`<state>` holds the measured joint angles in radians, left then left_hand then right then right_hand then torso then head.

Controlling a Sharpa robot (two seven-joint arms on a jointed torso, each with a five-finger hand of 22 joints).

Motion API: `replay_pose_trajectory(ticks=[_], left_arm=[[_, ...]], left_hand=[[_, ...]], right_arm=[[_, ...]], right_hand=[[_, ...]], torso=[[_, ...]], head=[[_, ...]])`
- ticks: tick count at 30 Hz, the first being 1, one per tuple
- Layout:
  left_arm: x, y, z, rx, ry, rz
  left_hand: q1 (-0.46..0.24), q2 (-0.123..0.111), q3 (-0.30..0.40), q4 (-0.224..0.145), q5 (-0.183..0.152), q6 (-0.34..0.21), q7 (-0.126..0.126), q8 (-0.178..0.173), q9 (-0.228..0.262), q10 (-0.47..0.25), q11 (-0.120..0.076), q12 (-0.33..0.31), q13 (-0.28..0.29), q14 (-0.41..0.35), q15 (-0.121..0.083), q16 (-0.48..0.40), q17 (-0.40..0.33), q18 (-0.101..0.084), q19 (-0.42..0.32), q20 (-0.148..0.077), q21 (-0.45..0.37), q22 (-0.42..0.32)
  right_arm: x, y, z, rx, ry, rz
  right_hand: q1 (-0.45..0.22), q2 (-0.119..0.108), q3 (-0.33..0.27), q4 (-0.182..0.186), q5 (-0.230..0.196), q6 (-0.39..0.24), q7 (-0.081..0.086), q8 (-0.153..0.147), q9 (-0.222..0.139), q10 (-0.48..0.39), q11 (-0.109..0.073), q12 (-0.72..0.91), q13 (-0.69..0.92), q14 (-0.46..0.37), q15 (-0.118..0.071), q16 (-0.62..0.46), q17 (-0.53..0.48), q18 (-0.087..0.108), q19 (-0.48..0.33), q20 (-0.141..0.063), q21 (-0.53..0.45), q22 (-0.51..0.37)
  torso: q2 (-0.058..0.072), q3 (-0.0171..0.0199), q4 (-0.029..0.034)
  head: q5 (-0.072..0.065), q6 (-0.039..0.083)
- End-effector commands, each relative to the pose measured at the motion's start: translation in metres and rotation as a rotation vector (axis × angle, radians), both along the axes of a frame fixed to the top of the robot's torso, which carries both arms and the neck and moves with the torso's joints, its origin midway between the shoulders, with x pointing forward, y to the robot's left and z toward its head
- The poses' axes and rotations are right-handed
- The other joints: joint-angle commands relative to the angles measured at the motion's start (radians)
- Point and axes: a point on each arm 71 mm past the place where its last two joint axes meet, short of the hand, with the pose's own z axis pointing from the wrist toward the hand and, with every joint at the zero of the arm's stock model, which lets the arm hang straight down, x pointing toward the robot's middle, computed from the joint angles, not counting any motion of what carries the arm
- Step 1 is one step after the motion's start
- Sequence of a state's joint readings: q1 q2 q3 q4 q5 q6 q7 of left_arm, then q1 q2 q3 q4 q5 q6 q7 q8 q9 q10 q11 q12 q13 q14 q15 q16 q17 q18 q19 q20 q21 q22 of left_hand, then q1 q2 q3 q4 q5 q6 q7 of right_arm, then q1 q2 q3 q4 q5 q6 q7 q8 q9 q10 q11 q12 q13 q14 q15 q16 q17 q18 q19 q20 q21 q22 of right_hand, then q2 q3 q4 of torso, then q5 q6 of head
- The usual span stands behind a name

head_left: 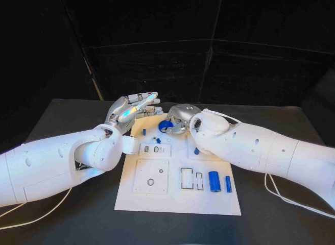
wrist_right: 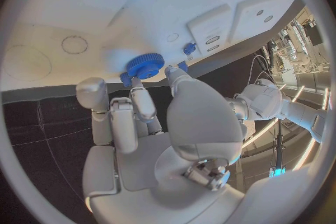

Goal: Assemble the parts on the task board

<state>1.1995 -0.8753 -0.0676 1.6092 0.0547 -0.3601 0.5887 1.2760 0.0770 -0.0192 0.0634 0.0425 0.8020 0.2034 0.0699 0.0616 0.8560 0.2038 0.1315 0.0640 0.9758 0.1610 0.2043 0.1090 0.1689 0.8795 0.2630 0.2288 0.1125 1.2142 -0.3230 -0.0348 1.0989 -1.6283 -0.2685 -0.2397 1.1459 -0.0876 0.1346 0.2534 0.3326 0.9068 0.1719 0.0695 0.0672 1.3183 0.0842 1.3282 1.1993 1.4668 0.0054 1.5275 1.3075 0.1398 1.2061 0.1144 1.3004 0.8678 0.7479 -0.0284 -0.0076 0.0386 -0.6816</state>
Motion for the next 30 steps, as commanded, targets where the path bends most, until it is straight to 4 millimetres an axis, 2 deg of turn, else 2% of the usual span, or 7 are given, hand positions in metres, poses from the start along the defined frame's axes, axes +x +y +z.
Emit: replay_pose_trajectory(ticks=[1, 12, 13, 16, 22, 28, 30], left_arm=[[0.000, -0.001, 0.001, -0.005, -0.007, -0.013], [0.001, 0.003, 0.001, -0.002, -0.008, -0.003], [0.001, 0.004, 0.001, -0.001, -0.009, -0.002], [0.002, 0.006, 0.001, 0.001, -0.008, 0.003], [0.001, 0.010, 0.001, 0.002, -0.005, 0.004], [0.001, 0.010, 0.000, 0.002, -0.001, 0.000], [0.002, 0.009, 0.000, 0.000, 0.000, -0.004]], left_hand=[[-0.004, 0.009, -0.006, 0.002, 0.006, -0.005, 0.051, -0.006, -0.001, -0.002, 0.007, -0.007, -0.002, 0.000, 0.002, -0.004, -0.001, 0.010, 0.004, 0.004, -0.007, -0.001], [-0.004, 0.010, -0.006, 0.002, 0.006, -0.005, 0.051, -0.006, -0.001, -0.003, 0.007, -0.007, -0.002, 0.000, 0.002, -0.004, -0.001, 0.010, 0.004, 0.004, -0.007, -0.001], [-0.004, 0.010, -0.006, 0.002, 0.006, -0.004, 0.051, -0.006, -0.001, -0.003, 0.007, -0.007, -0.002, 0.000, 0.002, -0.004, -0.001, 0.010, 0.004, 0.004, -0.007, -0.001], [-0.003, 0.010, -0.006, 0.001, 0.006, -0.002, 0.051, -0.006, -0.001, -0.003, 0.007, -0.007, -0.002, 0.000, 0.002, -0.004, -0.001, 0.010, 0.004, 0.004, -0.007, -0.001], [0.001, 0.011, -0.005, -0.002, 0.006, 0.002, 0.050, -0.006, 0.000, -0.002, 0.007, -0.007, -0.001, 0.000, 0.002, -0.005, -0.002, 0.010, 0.004, 0.004, -0.008, -0.002], [0.016, 0.015, 0.001, -0.015, 0.007, 0.027, 0.049, -0.002, 0.003, 0.007, 0.005, -0.004, 0.000, 0.001, 0.001, -0.005, -0.002, 0.010, 0.005, 0.004, -0.011, -0.004], [0.034, 0.024, 0.015, -0.029, 0.007, 0.062, 0.047, 0.004, 0.006, 0.021, 0.002, 0.002, 0.001, 0.004, 0.000, -0.004, -0.003, 0.011, 0.007, 0.003, -0.012, -0.005]], right_arm=[[0.001, -0.004, 0.000, 0.006, 0.006, -0.023], [-0.006, -0.028, 0.014, 0.192, -0.079, 0.023], [-0.008, -0.032, 0.016, 0.225, -0.080, 0.044], [-0.015, -0.048, 0.021, 0.307, -0.073, 0.089], [-0.025, -0.100, 0.028, 0.395, -0.002, 0.074], [-0.029, -0.153, 0.029, 0.458, 0.088, 0.021], [-0.030, -0.168, 0.029, 0.476, 0.096, 0.010]], right_hand=[[-0.003, 0.000, -0.009, -0.001, 0.011, -0.009, 0.006, -0.006, -0.001, -0.002, 0.007, 0.004, 0.000, 0.079, 0.009, 0.004, 0.145, -0.011, 0.002, 0.006, 0.005, 0.001], [0.063, 0.015, -0.003, -0.029, 0.078, -0.017, 0.007, -0.005, 0.000, 0.002, 0.007, 0.009, 0.008, 0.078, 0.009, 0.002, 0.140, -0.011, 0.002, 0.007, 0.007, 0.000], [0.067, 0.015, -0.004, -0.031, 0.068, -0.019, 0.007, -0.005, 0.000, 0.001, 0.008, 0.008, 0.007, 0.077, 0.010, 0.001, 0.138, -0.011, 0.001, 0.007, 0.006, -0.002], [0.048, 0.008, -0.036, -0.014, -0.060, -0.023, 0.010, -0.005, 0.000, 0.000, 0.011, 0.009, 0.008, 0.076, 0.012, 0.000, 0.135, -0.011, -0.004, 0.009, 0.003, -0.006], [0.092, 0.001, -0.056, -0.039, -0.070, -0.008, 0.007, 0.002, 0.003, -0.005, 0.009, 0.008, 0.005, 0.075, 0.011, -0.003, 0.129, -0.010, -0.007, 0.010, 0.001, -0.009], [0.155, 0.003, -0.071, -0.081, -0.096, 0.009, 0.001, 0.008, 0.004, -0.017, 0.003, -0.004, -0.009, 0.071, 0.006, -0.010, 0.114, -0.007, -0.019, 0.005, -0.008, -0.027], [0.176, 0.004, -0.075, -0.096, -0.108, 0.008, 0.001, 0.007, 0.003, -0.017, 0.003, -0.004, -0.009, 0.072, 0.005, -0.008, 0.119, -0.007, -0.018, 0.004, -0.007, -0.027]], torso=[[0.000, 0.0009, -0.0007], [-0.001, 0.0021, -0.0020], [-0.002, 0.0022, -0.0028], [-0.003, 0.0022, -0.0035], [-0.010, 0.0037, -0.0125], [-0.017, 0.0071, -0.0248], [-0.017, 0.0106, -0.0258]], head=[[0.000, 0.001], [-0.002, 0.004], [-0.002, 0.006], [-0.004, 0.008], [-0.005, 0.011], [-0.029, 0.009], [-0.039, 0.013]])
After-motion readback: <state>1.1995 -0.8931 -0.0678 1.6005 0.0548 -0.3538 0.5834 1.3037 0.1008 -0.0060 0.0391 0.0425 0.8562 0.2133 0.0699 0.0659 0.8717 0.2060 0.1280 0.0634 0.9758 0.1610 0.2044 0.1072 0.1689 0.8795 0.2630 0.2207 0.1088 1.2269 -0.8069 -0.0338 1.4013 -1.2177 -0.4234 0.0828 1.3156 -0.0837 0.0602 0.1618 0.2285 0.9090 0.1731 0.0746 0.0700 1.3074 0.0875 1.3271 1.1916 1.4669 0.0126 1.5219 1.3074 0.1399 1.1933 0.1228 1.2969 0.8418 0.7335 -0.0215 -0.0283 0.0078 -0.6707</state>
